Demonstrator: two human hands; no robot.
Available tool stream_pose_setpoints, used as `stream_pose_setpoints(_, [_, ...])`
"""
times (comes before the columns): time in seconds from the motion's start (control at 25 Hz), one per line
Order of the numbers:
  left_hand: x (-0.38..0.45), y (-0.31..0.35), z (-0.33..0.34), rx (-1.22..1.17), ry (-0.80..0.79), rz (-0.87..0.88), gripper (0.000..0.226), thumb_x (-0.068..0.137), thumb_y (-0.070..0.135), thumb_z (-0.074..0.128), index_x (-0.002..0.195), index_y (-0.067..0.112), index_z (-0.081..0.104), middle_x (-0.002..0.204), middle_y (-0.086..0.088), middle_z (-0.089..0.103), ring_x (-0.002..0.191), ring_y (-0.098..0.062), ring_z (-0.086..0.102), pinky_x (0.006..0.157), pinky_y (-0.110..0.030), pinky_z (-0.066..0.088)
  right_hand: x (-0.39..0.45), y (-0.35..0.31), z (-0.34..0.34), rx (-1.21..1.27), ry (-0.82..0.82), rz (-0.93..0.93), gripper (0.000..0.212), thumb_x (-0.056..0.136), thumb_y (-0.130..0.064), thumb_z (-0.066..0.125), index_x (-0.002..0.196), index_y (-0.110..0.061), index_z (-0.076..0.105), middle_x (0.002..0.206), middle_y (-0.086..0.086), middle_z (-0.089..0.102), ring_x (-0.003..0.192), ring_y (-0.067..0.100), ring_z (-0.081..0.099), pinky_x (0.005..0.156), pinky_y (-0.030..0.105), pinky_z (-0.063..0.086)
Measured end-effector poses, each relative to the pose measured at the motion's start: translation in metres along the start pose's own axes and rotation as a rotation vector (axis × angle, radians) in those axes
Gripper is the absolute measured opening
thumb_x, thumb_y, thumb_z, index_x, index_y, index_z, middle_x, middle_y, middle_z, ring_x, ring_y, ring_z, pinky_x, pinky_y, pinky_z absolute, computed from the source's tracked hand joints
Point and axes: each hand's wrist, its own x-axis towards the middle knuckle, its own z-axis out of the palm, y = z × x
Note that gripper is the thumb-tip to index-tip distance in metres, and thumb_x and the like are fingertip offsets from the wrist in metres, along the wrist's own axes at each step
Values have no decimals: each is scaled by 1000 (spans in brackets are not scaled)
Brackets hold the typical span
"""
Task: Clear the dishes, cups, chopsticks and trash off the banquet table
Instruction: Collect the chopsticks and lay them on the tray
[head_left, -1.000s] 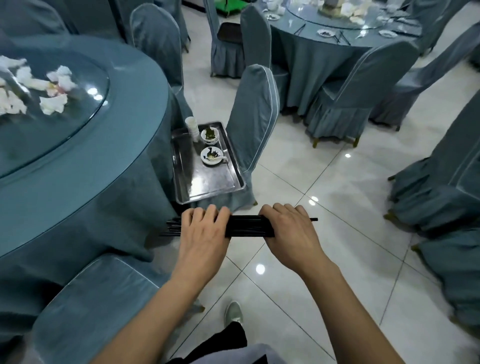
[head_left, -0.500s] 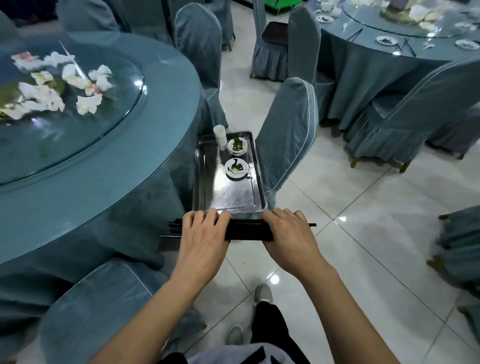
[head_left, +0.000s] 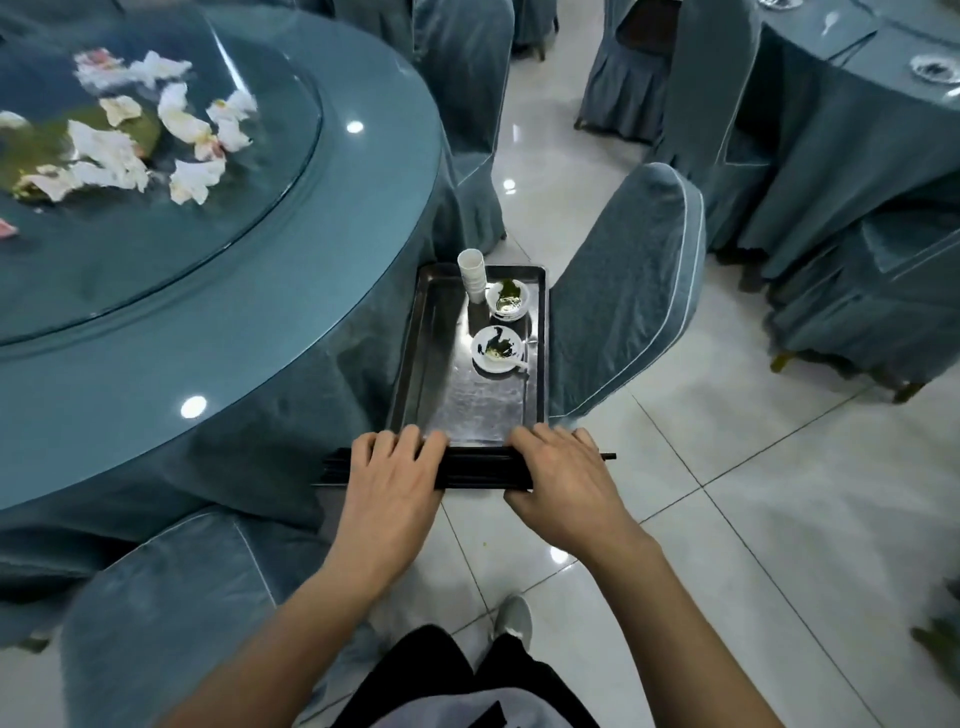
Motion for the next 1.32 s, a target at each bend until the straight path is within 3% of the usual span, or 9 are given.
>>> stream_pose_setpoints(0.4, [85, -16, 48, -36, -136, 49, 34, 76, 12, 75, 105, 20, 59, 91, -1, 55, 82, -27, 54, 85, -43, 46, 85, 45, 21, -24, -139, -4, 26, 91, -34, 58, 113, -28, 46, 108, -6, 54, 103, 22, 51, 89, 36, 33])
stream_pose_setpoints(0.6, [153, -46, 90, -35, -177, 110, 35, 77, 14, 76, 107, 20, 59, 96, -2, 58, 88, -28, 57, 98, -46, 44, 146, 55, 42, -65, -221, 44, 24, 95, -30, 55, 113, -24, 41, 108, -2, 54, 99, 22, 55, 81, 35, 34])
stream_pose_setpoints(0.88, [238, -94, 164, -27, -311, 172, 35, 88, 18, 51, 123, 21, 48, 117, -3, 55, 112, -30, 52, 118, -49, 20, 236, 59, 86, -62, -313, 150, 21, 97, -18, 48, 115, -24, 39, 106, 0, 59, 89, 23, 56, 72, 34, 31])
stream_pose_setpoints(1.0, [271, -107, 195, -30, -315, 177, 40, 90, 19, 61, 127, 25, 49, 129, -2, 54, 127, -29, 46, 121, -51, 13, 265, 63, 114, -44, -332, 221, 24, 96, -14, 49, 113, -22, 36, 107, 1, 57, 87, 23, 53, 71, 34, 32])
stream_pose_setpoints(1.2, [291, -133, 239, -78, -326, 41, 77, 89, 21, 65, 156, 28, 27, 164, -9, 22, 153, -34, 14, 125, -50, 5, 305, 72, 165, 25, -376, 414, 27, 93, -6, 50, 102, -21, 29, 108, 5, 56, 91, 27, 57, 71, 34, 35])
stream_pose_setpoints(1.32, [282, -137, 268, -255, -420, -108, 74, 92, 26, 58, 157, 24, 23, 164, -6, 21, 150, -29, 22, 123, -46, 20, 332, 81, 200, 83, -428, 516, 25, 95, -9, 53, 113, -15, 36, 113, 8, 57, 100, 31, 60, 74, 34, 38])
